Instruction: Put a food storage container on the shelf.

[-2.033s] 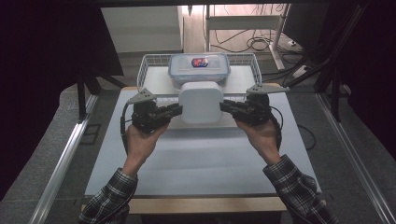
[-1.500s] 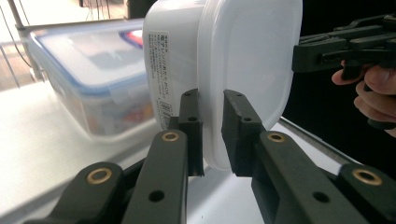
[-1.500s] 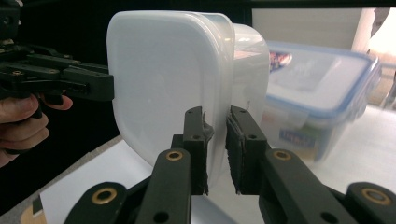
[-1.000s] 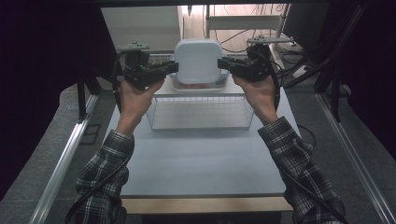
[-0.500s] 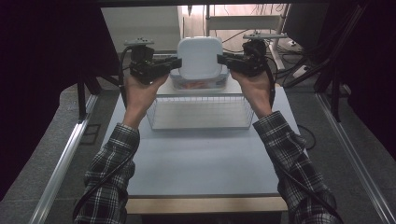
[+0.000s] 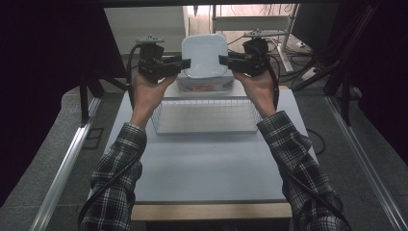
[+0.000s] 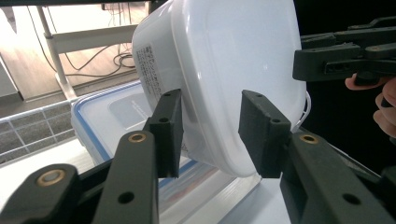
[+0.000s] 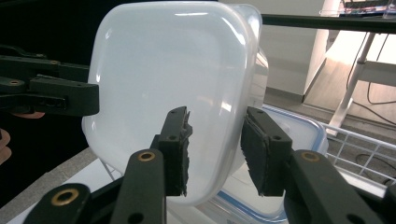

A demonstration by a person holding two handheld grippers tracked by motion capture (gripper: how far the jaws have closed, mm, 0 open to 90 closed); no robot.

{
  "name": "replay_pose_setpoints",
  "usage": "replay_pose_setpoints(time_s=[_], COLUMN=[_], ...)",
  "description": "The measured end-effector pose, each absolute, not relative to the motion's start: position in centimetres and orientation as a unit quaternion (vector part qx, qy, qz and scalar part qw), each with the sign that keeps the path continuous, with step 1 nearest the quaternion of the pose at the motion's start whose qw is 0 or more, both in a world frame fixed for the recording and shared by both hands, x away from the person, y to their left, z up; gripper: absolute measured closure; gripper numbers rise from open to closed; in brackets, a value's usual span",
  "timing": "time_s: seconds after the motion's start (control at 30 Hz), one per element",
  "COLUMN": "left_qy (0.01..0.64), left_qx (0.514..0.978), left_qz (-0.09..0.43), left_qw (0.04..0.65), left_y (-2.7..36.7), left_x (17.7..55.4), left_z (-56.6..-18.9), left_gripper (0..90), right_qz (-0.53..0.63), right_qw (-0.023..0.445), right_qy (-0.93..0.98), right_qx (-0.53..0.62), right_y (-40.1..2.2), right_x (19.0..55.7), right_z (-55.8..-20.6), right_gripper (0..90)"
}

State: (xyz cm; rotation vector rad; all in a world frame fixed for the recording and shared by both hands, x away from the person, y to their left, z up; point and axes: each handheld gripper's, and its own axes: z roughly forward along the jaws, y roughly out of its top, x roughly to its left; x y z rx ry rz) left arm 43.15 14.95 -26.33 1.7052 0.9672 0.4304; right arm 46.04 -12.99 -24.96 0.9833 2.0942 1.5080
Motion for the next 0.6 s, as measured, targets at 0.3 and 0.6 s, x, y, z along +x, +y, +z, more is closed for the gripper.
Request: replay_pose_setpoints(time_s=[0.3,0.6], left_qy=[0.413,0.418], left_qx=[0.719,0.723], left_qz=[0.176,0.172], left_qw=[0.531,0.523], left_y=[14.7,14.6], left_x=[44.0,44.6], left_z=[-26.5,-26.3], left_gripper=[52.7,48.8], right_qz=[0.529,0.52], right_qw=[0.179,0.175], right_qy=[0.751,0.756], right_qx=[0.352,0.357], right_y=[-12.9,-12.7], right_x=[46.6,47.2], right_z=[-25.1,-24.7], right_gripper=[56.4,54.2])
